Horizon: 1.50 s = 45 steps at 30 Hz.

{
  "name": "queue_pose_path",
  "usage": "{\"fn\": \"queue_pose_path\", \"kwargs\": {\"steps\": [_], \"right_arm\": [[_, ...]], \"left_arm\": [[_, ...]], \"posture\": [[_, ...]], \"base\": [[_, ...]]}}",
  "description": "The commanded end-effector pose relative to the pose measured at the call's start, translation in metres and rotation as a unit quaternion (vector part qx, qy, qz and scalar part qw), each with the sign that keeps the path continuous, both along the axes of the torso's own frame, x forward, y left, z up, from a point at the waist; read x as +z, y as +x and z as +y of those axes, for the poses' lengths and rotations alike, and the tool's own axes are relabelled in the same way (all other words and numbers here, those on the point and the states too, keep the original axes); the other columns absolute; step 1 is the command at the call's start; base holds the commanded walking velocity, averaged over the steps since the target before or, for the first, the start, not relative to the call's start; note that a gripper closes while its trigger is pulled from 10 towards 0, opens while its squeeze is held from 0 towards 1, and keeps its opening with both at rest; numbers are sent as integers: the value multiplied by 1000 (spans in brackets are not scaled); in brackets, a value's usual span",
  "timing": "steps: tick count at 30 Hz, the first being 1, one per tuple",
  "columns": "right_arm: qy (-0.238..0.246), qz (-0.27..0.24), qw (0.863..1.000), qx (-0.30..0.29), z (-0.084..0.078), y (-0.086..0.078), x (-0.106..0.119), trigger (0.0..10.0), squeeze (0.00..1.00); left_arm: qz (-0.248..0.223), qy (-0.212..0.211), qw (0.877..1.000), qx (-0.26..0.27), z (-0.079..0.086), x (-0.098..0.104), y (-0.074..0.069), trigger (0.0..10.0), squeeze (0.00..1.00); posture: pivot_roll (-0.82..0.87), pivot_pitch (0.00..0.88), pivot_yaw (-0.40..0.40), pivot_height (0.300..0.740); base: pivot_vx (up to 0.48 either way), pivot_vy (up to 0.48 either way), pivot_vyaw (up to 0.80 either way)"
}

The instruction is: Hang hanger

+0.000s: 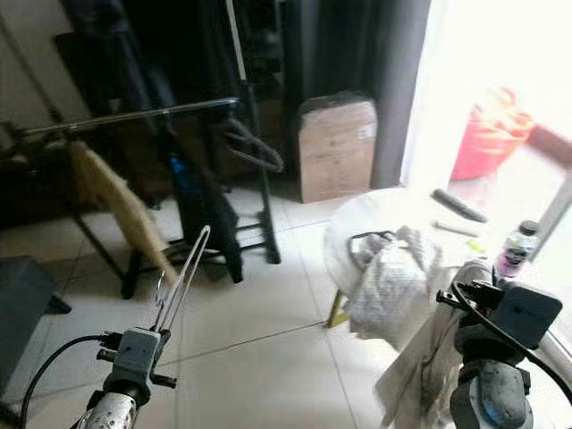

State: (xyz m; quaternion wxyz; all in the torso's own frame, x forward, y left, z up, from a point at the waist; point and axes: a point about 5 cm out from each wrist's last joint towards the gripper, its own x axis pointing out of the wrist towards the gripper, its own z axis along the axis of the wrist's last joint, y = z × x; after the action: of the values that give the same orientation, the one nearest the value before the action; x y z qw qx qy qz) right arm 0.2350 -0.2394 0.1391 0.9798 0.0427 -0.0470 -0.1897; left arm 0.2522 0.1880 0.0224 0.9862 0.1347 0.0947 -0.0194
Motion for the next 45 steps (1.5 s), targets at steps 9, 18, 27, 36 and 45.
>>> {"fn": "queue_pose_path", "kwargs": {"steps": [9,18,27,36,45], "right_arm": [[-16,-18,998,53,19,11,11,10000,0],[-53,-68,984,156,54,22,43,10000,0],[-73,-97,977,178,58,37,64,10000,0],[-87,-135,962,221,69,50,91,10000,0],[-94,-149,949,262,84,56,103,10000,0]], "left_arm": [[1,5,1000,18,13,4,3,10000,0],[-6,-4,999,47,18,8,5,10000,0],[-2,-16,998,54,18,8,3,10000,0],[35,-45,988,144,55,-9,-19,10000,0],[47,-67,980,180,63,-15,-30,10000,0]], "posture": [[-242,0,77,740],[-242,26,84,740],[-239,45,82,740],[-236,48,83,740],[-222,49,75,740]], "base": [[0,0,-444],[0,0,0],[0,0,0],[82,0,0],[260,0,0]]}}
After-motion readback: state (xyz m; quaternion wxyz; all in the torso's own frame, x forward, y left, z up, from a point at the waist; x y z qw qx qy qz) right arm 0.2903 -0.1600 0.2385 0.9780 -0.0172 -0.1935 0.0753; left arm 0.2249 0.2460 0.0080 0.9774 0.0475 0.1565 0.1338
